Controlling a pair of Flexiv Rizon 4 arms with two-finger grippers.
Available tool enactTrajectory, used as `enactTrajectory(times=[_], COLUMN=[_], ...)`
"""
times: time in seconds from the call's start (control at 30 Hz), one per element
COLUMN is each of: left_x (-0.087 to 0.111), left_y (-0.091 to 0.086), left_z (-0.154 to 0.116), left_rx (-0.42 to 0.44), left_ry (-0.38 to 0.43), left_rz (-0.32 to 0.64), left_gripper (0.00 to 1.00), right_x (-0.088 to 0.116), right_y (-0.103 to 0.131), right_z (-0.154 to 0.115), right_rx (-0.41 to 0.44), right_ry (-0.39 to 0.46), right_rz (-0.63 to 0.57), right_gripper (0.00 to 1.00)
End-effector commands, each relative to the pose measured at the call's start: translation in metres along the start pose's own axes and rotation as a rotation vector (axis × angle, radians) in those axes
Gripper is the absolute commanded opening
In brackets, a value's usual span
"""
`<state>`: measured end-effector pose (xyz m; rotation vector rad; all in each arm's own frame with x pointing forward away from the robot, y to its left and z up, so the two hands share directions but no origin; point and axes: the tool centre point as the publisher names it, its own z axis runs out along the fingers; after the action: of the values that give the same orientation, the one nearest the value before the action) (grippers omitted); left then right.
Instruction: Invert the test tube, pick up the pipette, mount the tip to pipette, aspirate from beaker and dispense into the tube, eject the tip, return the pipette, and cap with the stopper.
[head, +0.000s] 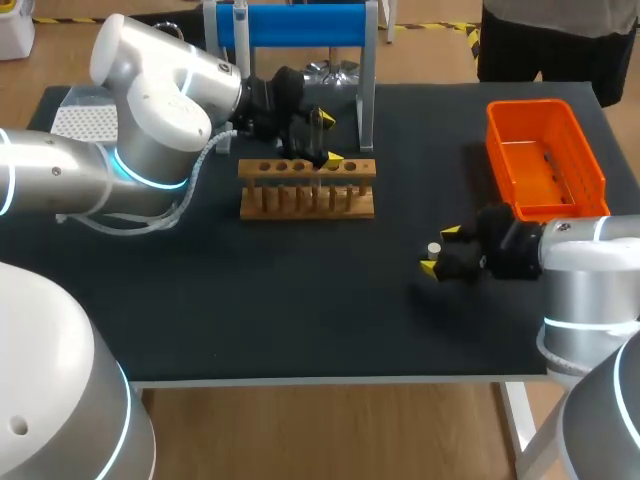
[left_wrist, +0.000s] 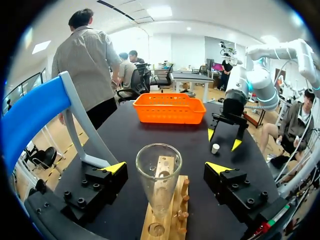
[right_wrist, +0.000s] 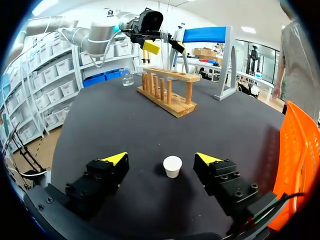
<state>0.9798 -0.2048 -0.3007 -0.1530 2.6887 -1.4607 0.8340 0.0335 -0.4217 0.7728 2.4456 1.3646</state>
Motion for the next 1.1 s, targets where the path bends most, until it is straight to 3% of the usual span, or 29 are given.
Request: enactTrajectory(times=[0.03, 0.3, 0.53, 0.7, 0.83, 0.9, 1.1], left_x=[-0.0013, -0.0013, -0.0013, -0.0013, -0.0013, -0.0013, -0.0013], left_y=[0.0002, 0.0002, 0.0002, 0.0002, 0.0002, 0.0002, 0.0002], left_z=[0.0, 0.0, 0.0, 0.0, 0.0, 0.0, 0.0], left_rx=[0.0, 0.0, 0.0, 0.0, 0.0, 0.0, 0.0], left_ry=[0.005, 0.005, 0.005, 0.005, 0.005, 0.005, 0.005], left_rz=[0.0, 0.0, 0.0, 0.0, 0.0, 0.0, 0.0], left_gripper=[1.0, 1.0, 1.0, 1.0, 1.0, 1.0, 1.0], right_x=[-0.0002, -0.003, -0.0053, -0.0068, -0.007, -0.0074, -0.0075], right_y=[-0.0013, -0.0024, -0.0029, -0.0032, -0.0025, -0.0026, -0.0027], right_z=[0.0037, 0.0059, 0.0073, 0.0079, 0.0072, 0.0078, 0.0085], right_rx=[-0.002, -0.001, -0.003, -0.003, -0.003, -0.004, -0.004], right_ry=[-0.009, -0.017, -0.022, -0.029, -0.033, -0.033, -0.031], right_rz=[0.001, 0.007, 0.012, 0.014, 0.017, 0.017, 0.017], right_gripper=[0.83, 0.84, 0.73, 0.73, 0.66, 0.57, 0.49])
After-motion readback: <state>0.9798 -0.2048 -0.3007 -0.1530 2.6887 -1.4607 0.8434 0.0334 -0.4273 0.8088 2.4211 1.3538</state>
